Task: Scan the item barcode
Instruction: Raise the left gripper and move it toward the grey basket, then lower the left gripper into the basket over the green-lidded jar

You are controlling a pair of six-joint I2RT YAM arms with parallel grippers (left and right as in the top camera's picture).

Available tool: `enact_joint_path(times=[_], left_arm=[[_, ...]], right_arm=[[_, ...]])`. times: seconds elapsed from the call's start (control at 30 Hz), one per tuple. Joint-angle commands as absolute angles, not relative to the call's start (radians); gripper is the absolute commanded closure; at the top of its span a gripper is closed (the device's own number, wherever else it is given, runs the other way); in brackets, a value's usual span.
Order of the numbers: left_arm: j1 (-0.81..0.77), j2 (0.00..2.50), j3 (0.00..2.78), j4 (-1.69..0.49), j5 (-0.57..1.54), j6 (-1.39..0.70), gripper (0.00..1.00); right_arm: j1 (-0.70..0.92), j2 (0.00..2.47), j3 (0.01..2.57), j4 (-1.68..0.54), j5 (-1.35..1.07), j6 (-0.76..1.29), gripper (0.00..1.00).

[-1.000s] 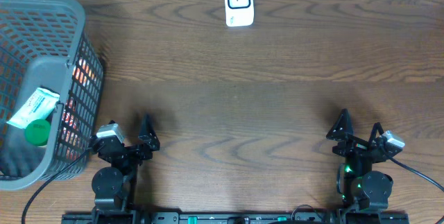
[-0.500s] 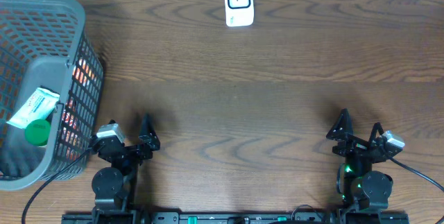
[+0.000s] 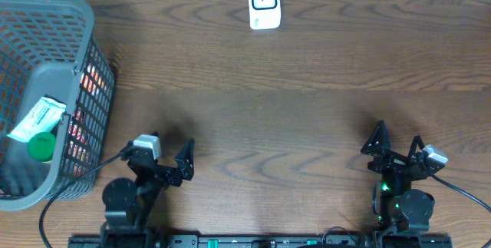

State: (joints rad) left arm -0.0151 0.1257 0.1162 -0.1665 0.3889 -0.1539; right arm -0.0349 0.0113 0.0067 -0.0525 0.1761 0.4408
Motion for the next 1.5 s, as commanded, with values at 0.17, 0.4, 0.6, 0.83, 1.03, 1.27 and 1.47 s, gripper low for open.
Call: enact_joint_path(times=[0.17,0.4,0.6,0.83,1.03,1.27,1.47], left_arm=[[-0.012,0.628,0.824,-0.413,0.506,-0.134,0.07],[-0.012,1.110,1.629,-1.010,0.505,0.027,0.07],[0.019,1.264,1.871,-1.104,0.426,0.028,0.07],[0.326,1.338,2.079,-1.168,0.073,-0.220,0.07],[0.690,1.466,2.074,-1.381,0.051,-0.424,0.07],[0.809,1.648,1.983,-1.434,0.051,-0.436,0.07],[0.799,1.701,1.794,-1.312,0.051,-0.436,0.07]], right_arm=[[-0.028,0.009,0.006,-0.056,0.182,0.448,0.01],[-0.028,0.009,0.006,-0.056,0.182,0.448,0.01],[-0.028,0.009,0.006,-0.056,0.182,0.448,0.01],[-0.028,0.009,0.006,-0.056,0.182,0.448,0.01],[-0.028,0.009,0.006,-0.056,0.182,0.448,0.01],[-0.028,0.009,0.006,-0.056,0.182,0.448,0.01],[-0.028,0.009,0.006,-0.056,0.182,0.448,0.01]])
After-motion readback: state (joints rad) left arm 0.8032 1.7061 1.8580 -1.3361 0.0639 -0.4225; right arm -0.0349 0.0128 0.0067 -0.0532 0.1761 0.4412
